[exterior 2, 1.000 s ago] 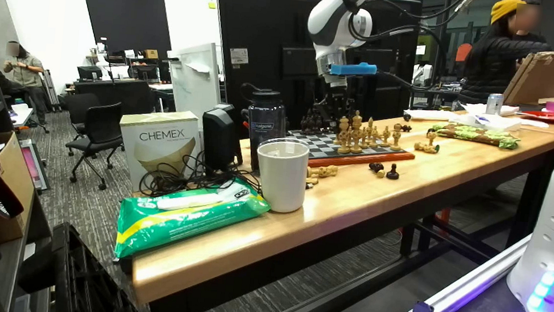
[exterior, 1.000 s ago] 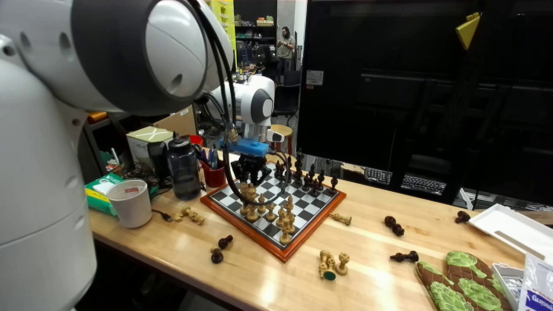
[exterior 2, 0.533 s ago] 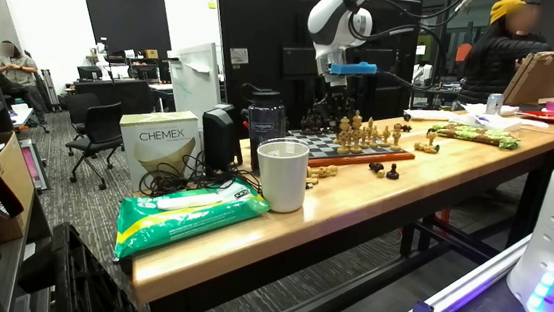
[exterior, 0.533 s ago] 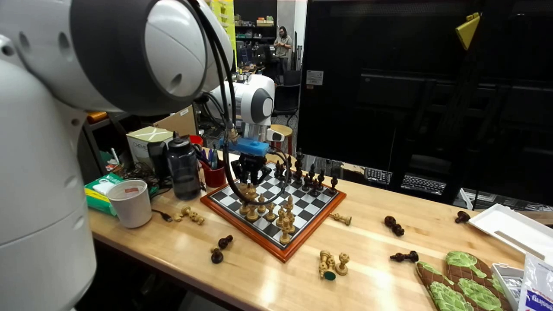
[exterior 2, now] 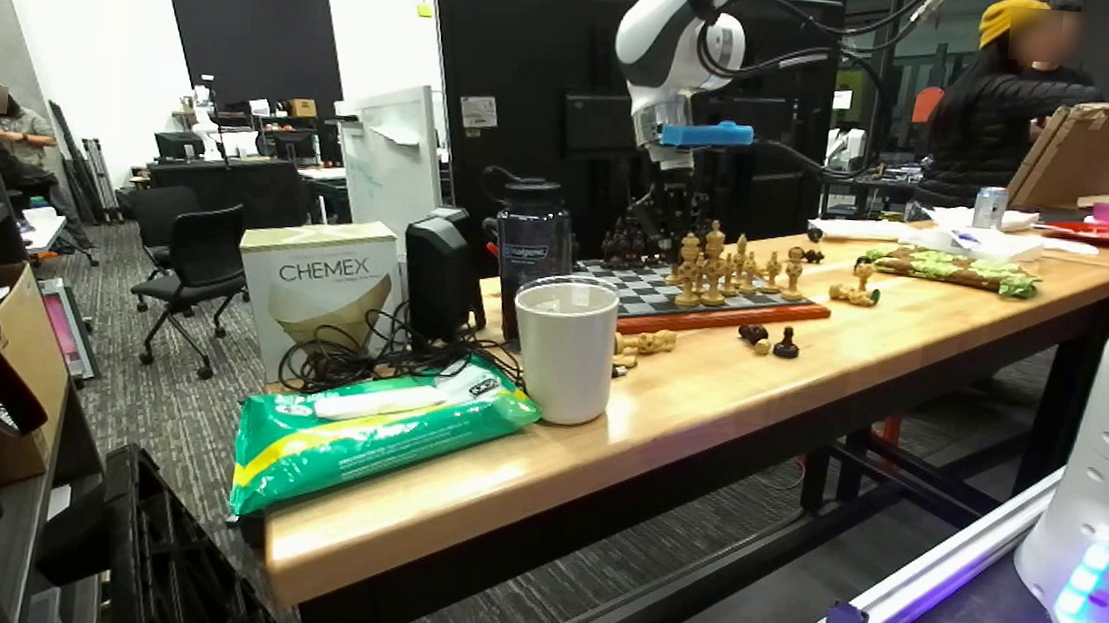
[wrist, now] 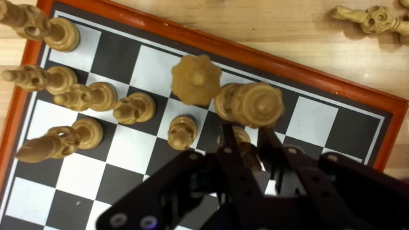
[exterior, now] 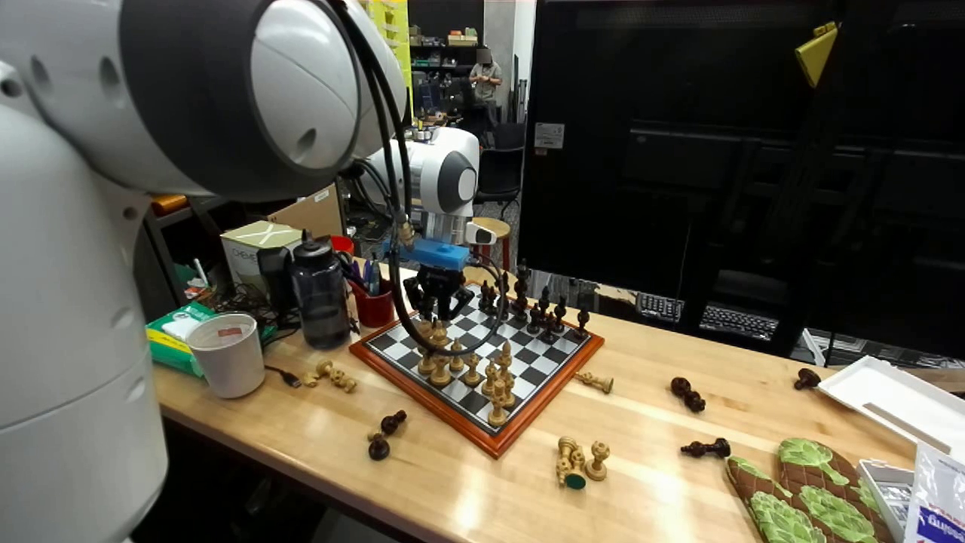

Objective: Pick up the white rook from the left corner of the chess board and put it in front of the white queen

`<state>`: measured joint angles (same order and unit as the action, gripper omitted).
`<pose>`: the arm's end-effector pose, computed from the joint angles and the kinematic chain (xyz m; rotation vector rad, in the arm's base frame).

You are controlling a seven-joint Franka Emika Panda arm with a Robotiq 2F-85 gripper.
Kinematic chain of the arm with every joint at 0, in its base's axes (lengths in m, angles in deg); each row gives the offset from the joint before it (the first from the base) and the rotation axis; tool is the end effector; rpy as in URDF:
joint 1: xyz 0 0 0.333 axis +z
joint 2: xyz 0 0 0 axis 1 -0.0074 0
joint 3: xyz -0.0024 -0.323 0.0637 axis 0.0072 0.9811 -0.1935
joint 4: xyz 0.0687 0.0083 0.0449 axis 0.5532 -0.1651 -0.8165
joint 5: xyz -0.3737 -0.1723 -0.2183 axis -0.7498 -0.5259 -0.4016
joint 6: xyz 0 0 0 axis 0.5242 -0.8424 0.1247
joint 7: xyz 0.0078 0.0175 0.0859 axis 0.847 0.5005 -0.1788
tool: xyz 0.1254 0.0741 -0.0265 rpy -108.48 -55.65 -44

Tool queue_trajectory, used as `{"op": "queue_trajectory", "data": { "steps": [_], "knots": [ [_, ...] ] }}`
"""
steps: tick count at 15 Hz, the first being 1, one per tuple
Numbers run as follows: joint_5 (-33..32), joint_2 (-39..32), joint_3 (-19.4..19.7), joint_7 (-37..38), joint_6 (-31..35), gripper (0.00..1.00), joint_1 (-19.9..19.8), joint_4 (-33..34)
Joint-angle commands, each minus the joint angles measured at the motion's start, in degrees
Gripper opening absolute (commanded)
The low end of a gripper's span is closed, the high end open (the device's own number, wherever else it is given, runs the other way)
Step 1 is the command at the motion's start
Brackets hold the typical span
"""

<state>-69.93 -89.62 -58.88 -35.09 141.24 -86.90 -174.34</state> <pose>0.6222 0.0586 0.3070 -3.1156 0.0083 0.3970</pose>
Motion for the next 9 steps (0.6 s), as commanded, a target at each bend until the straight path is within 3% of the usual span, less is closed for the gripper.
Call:
{"op": "queue_trajectory", "data": {
  "steps": [1,9],
  "knots": [
    [-0.1,0.7,0.0,-0.6,-0.3,0.06,0.2,0.0],
    [0.0,-0.3,0.2,-1.1,-0.3,0.06,0.0,0.4]
  ]
}}
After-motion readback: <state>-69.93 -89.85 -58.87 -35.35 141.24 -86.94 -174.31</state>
